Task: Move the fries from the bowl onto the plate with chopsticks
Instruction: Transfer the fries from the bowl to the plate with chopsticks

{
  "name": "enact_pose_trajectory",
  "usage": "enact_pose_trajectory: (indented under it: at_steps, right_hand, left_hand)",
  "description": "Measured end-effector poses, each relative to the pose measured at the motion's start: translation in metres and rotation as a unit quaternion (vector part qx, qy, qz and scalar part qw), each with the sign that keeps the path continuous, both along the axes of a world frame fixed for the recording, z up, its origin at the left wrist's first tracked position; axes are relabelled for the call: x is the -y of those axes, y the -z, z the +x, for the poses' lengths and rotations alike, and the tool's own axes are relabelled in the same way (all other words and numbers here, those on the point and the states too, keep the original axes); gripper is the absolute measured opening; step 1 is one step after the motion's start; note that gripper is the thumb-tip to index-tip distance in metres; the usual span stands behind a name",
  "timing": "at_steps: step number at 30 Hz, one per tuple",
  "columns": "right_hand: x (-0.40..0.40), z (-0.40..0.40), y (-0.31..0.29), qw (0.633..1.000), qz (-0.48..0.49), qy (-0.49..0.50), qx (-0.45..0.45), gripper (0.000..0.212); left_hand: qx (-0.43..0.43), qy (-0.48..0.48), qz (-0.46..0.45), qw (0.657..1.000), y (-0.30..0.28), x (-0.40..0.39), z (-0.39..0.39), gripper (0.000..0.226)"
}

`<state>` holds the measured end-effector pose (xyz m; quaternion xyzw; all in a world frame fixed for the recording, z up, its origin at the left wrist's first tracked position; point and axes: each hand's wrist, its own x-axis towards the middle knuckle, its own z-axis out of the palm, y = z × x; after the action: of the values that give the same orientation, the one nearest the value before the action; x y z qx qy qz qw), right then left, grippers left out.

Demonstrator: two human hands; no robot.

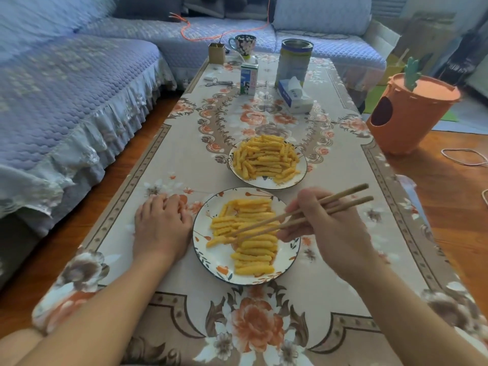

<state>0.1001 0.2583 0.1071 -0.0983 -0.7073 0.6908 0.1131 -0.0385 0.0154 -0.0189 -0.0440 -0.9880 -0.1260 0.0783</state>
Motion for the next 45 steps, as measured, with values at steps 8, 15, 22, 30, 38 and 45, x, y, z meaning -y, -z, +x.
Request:
enact_pose_trajectory:
  at_steps: [8, 15, 22, 30, 38, 45]
  right_hand:
    - [0.012, 0.003, 0.011, 0.994, 0.099, -0.047, -0.002, 0.028]
    - [-0.002, 0.001, -0.001, 0.995, 0.082, -0.009, -0.048, 0.029]
    - [-0.028, -0.034, 0.003, 0.987, 0.037, 0.135, -0.076, 0.033]
    - [-0.022, -0.104, 0.025, 0.978, 0.109, 0.146, -0.099, 0.027]
    - [-0.028, -0.104, 0.020, 0.982, 0.062, 0.165, -0.064, 0.036]
    - [-0.012, -0.028, -0.026, 0.998, 0.049, -0.029, -0.011, 0.040]
  left_hand:
    - [0.003, 0.001, 0.001, 1.000, 0.000, 0.000, 0.000, 0.040]
    - [0.004, 0.006, 0.003, 1.000, 0.004, 0.003, -0.001, 0.040]
    - [-0.003, 0.008, 0.000, 1.000, 0.004, 0.002, -0.001, 0.039]
    - [0.007, 0.009, -0.008, 1.000, 0.006, 0.004, -0.003, 0.041]
    - [0.004, 0.009, -0.005, 1.000, 0.005, 0.004, -0.004, 0.041]
    - [-0.002, 0.008, 0.004, 1.000, 0.004, 0.002, -0.003, 0.039]
